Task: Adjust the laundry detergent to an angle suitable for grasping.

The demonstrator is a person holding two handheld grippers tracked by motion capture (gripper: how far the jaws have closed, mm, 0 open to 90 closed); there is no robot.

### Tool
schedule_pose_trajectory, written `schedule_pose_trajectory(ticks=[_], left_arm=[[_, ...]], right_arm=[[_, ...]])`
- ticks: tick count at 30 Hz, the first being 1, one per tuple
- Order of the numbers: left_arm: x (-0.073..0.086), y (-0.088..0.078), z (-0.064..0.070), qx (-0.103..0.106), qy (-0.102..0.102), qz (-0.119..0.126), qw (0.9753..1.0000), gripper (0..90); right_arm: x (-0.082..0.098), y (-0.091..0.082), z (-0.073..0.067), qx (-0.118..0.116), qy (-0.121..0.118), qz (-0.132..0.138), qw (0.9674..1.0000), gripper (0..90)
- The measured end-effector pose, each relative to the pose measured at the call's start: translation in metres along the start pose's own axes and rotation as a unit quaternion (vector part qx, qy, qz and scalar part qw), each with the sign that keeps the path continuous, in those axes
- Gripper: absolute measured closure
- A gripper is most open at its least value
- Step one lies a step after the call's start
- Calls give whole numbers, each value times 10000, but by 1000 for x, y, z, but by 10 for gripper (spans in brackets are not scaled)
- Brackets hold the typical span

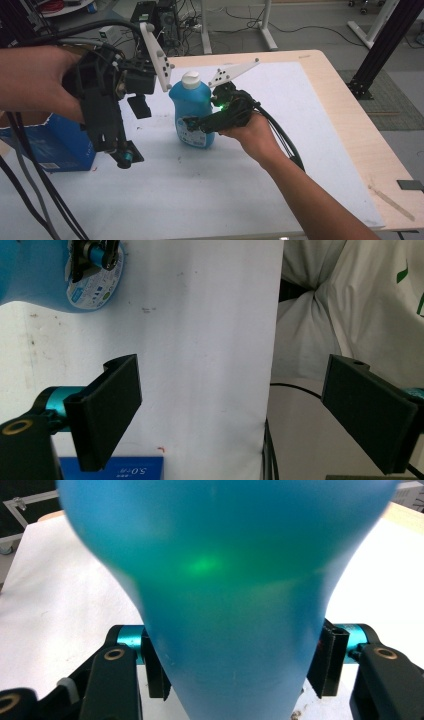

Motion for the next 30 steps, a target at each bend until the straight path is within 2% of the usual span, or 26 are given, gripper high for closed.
schedule_pose_trajectory(ticks=[5,12,16,22,30], left_arm=[[2,1,-1,11,-16,-4,10000,93],[2,1,-3,21,-14,-3,10000,93],[2,2,-3,19,-19,-1,10000,93],[3,1,-4,8,-13,22,10000,93],[2,1,-3,14,-15,54,10000,93]], right_arm=[[0,1,0,-6,-53,50,10000,412],[-1,-1,-3,165,-327,134,9992,450],[-1,-2,-3,196,-333,148,9991,457],[-3,-4,-3,141,-373,83,9992,460],[-12,-17,-5,40,-505,83,9987,459]])
Point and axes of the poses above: each handheld gripper's, and its own axes: y roughly forward along the jaws, x roughly out of its underside, z roughly to its right, the point moved 2 cm from there along y, roughly forward along the jaws, and after that the axes turned 9 degrees about x, right-handed, at the moved point
